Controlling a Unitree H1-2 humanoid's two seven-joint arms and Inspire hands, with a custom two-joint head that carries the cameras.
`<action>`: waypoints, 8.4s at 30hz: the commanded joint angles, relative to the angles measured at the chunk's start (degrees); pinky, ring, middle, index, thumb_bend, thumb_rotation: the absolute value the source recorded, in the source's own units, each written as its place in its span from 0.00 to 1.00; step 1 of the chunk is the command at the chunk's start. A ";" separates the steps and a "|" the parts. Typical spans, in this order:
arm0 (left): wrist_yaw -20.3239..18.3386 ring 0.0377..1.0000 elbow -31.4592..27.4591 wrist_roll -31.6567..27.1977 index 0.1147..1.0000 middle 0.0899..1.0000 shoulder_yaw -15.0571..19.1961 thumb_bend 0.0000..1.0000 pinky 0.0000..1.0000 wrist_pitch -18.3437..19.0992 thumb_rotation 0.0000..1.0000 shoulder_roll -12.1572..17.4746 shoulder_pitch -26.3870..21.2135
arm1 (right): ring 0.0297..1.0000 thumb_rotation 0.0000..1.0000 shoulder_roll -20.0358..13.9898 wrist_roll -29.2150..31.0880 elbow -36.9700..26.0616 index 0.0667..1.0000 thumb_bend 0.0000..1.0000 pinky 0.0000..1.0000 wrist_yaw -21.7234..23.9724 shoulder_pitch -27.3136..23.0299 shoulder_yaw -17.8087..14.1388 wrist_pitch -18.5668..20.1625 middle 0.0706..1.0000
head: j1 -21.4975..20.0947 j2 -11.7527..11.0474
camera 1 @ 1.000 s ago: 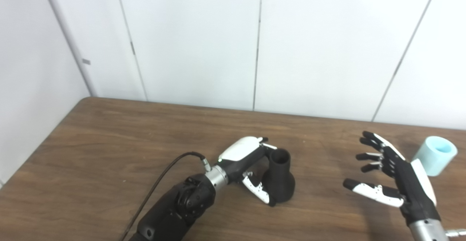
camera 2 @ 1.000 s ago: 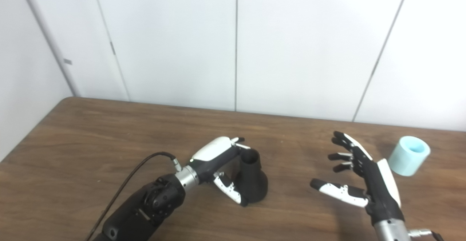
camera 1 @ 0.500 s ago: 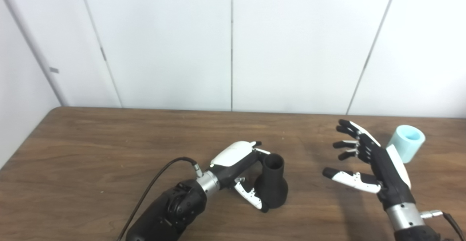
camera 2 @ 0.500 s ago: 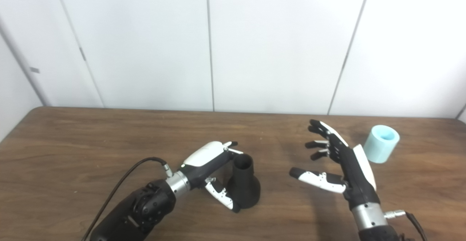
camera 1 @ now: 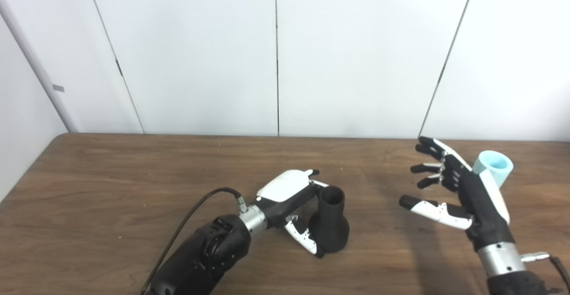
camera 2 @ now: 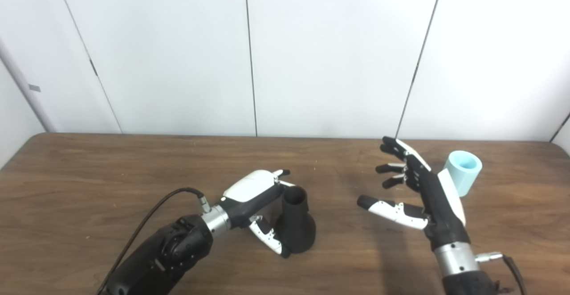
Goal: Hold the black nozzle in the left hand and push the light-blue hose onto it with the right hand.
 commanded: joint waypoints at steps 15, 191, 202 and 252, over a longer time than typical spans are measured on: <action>0.21 0.65 3.61 1.28 0.41 0.45 1.50 0.53 1.00 -1.27 0.00 5.86 2.11 | 0.69 0.25 -23.79 -13.38 2.36 0.87 0.80 0.55 9.53 -19.46 -0.05 17.60 0.82 | -17.03 -2.77; -1.86 0.62 1.36 -1.89 0.42 0.43 1.25 0.53 1.00 -1.25 0.00 6.17 2.58 | 0.43 0.00 -16.08 -22.06 11.85 0.45 0.50 0.35 12.05 -36.46 14.50 12.12 0.45 | -11.54 1.44; -2.36 0.62 0.87 -0.96 0.42 0.43 -0.12 0.53 1.00 0.72 0.00 4.23 1.45 | 0.43 0.00 -11.98 -18.79 4.74 0.47 0.50 0.35 20.73 -41.55 16.72 12.19 0.44 | -3.38 1.21; -3.22 0.61 -2.14 2.35 0.43 0.40 -2.56 0.53 1.00 8.16 0.00 0.65 0.17 | 0.43 0.00 -7.92 -19.62 5.15 0.47 0.50 0.35 28.12 -37.45 24.02 8.55 0.46 | 6.13 4.13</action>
